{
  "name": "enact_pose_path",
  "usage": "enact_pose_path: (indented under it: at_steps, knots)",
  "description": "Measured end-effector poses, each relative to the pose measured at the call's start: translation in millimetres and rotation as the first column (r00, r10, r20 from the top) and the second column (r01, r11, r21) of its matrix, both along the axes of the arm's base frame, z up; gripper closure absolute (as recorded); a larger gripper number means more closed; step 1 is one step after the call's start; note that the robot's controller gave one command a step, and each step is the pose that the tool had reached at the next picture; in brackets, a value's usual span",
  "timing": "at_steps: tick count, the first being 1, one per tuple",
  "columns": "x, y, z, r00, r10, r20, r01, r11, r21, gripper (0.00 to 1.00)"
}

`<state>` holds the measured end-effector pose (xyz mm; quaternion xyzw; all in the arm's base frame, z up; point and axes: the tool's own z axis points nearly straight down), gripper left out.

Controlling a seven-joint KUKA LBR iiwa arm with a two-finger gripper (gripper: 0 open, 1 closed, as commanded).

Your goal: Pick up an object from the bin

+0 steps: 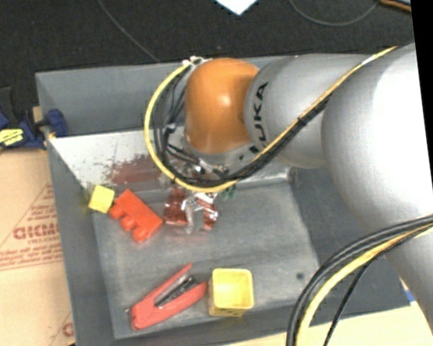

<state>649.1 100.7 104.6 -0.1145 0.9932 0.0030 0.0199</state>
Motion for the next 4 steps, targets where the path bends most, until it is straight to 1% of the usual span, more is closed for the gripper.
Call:
enact_pose_path:
  at_steps: [1,2,3,4]
  knots:
    - [-20.8,0,46,1.000,0.015,0.010,-0.015,1.000,0.001,0.00]
    - [-30.3,-12,-26,0.999,0.046,0.019,-0.047,0.999,0.005,1.00]
    - [-30.6,-12,-26,0.999,0.045,0.019,-0.046,0.999,0.006,1.00]
    - [-36.7,-18,-26,0.999,0.036,0.032,-0.036,0.999,0.010,1.00]
